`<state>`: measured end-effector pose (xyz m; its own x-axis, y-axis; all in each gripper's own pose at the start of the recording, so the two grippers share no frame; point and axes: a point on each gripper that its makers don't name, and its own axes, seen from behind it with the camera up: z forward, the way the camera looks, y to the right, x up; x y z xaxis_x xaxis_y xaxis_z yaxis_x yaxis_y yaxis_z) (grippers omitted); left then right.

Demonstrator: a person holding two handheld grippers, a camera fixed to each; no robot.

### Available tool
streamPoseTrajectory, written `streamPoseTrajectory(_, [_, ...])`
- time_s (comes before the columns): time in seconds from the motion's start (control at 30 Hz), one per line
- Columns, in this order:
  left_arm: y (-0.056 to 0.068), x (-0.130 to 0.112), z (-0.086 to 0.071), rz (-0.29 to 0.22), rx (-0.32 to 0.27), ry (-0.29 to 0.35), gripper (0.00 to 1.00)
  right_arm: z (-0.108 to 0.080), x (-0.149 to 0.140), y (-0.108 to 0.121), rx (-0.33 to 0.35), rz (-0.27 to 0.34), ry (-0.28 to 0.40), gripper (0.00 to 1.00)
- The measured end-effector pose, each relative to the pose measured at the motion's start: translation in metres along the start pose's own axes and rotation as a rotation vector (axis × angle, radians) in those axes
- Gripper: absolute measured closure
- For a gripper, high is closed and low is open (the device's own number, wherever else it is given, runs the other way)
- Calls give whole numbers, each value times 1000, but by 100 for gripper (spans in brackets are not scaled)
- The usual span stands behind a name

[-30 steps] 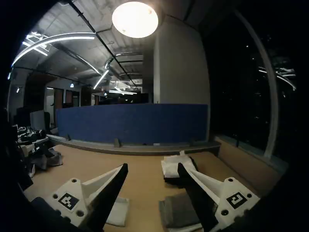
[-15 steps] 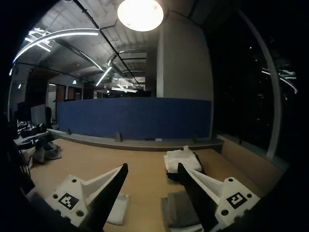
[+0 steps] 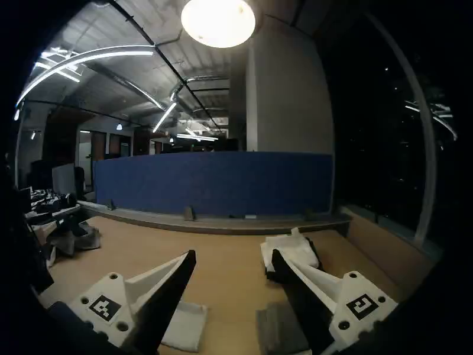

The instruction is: Fold towel

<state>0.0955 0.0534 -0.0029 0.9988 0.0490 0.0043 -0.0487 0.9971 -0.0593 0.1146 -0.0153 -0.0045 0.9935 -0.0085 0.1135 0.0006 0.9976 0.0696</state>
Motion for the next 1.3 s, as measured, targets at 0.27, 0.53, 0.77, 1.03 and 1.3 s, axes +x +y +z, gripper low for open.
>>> streamPoseTrajectory(0.27, [-3, 30, 8, -17, -14, -30, 4, 0, 3, 3, 32, -28, -53, 0])
streamPoseTrajectory(0.53, [4, 44, 20, 9, -33, -48, 4, 10, -18, -12, 122, -64, -146, 0])
streamPoseTrajectory(0.77, [8, 39, 20, 11, -35, -66, 4, 16, -64, -31, 216, -155, -286, 0])
streamPoseTrajectory(1.03, [8, 25, 12, 8, -38, -123, 4, 5, -129, -50, 336, -201, -518, 0])
streamPoseTrajectory(1.3, [1, 25, 2, 14, -38, -141, 4, -3, -180, -67, 411, -236, -683, 0])
